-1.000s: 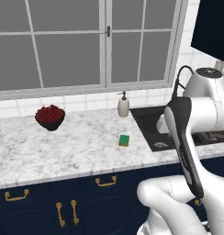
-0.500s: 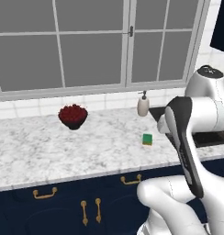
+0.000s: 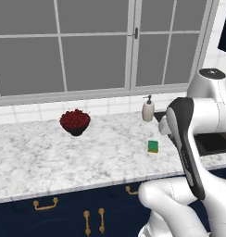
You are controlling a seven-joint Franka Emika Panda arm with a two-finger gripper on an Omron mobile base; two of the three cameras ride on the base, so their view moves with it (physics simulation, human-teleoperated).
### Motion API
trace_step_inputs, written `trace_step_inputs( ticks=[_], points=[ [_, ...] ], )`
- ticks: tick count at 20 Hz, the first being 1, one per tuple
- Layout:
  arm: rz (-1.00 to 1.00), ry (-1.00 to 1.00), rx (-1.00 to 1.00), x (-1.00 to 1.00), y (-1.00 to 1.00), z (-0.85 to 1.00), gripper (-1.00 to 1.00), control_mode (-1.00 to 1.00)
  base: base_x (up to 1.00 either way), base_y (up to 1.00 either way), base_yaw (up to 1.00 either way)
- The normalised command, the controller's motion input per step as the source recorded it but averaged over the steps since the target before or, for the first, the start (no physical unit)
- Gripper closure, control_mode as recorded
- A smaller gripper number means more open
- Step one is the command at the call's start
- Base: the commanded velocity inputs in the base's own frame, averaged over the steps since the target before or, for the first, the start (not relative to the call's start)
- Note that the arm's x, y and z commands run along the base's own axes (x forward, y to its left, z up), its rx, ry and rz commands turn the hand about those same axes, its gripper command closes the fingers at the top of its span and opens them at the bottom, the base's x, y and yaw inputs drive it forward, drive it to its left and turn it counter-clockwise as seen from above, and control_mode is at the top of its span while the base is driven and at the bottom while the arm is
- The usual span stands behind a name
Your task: Pick the pan and sponge and place them into the sink. Then turn on the water.
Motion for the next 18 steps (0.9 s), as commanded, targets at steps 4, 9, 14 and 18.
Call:
trace_step_inputs(
  ticks=[4,9,14,18],
  points=[
    [-0.01,0.00,0.00,0.09,0.00,-0.02,-1.00,-1.00,0.29,0.00,0.00],
    [-0.12,0.00,0.00,0.61,0.00,-0.18,-1.00,-1.00,0.00,0.00,0.00],
    [-0.17,0.02,0.05,0.63,-0.09,-0.50,-1.00,-1.00,0.00,0.00,0.00],
    [-0.11,0.04,0.09,0.58,-0.27,-0.74,-1.00,-1.00,0.00,0.00,0.00]
  ],
)
